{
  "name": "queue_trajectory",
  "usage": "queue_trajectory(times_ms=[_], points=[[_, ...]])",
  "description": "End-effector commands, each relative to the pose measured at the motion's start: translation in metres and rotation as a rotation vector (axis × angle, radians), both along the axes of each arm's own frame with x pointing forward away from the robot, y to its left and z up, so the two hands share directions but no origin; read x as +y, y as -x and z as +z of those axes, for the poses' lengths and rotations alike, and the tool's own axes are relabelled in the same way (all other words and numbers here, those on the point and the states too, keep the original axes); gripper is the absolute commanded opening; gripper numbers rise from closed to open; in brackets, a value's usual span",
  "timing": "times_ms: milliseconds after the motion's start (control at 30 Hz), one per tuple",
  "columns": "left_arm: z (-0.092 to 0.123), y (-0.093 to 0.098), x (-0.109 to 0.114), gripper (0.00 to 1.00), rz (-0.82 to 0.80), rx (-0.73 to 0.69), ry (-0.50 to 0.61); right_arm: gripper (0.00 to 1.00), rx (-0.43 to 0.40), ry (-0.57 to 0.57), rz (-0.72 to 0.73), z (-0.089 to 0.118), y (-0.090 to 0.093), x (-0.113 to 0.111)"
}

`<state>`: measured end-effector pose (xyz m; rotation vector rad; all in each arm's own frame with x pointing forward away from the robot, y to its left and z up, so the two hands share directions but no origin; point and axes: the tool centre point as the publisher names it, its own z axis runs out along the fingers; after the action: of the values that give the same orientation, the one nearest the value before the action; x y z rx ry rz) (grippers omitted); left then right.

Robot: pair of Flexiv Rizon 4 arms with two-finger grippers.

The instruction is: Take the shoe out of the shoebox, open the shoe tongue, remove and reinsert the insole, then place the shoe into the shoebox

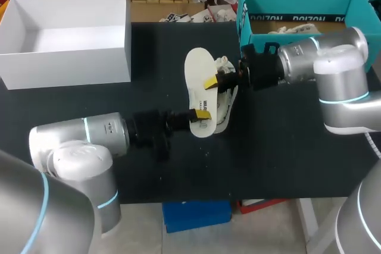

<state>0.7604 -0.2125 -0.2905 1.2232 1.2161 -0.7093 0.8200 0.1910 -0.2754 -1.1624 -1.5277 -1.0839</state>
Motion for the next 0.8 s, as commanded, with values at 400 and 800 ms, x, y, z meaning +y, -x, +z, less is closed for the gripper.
queue_trajectory(times_ms=[400, 800], points=[[0.073, 0.038, 0.078, 1.0, 0.052, -0.036, -0.814, 0.0, 0.001, 0.002, 0.0, 0.0, 0.0, 0.0], [0.094, 0.05, 0.071, 1.0, 0.088, -0.216, -1.091, 0.0, 0.001, 0.002, 0.0, 0.0, 0.0, 0.0]])
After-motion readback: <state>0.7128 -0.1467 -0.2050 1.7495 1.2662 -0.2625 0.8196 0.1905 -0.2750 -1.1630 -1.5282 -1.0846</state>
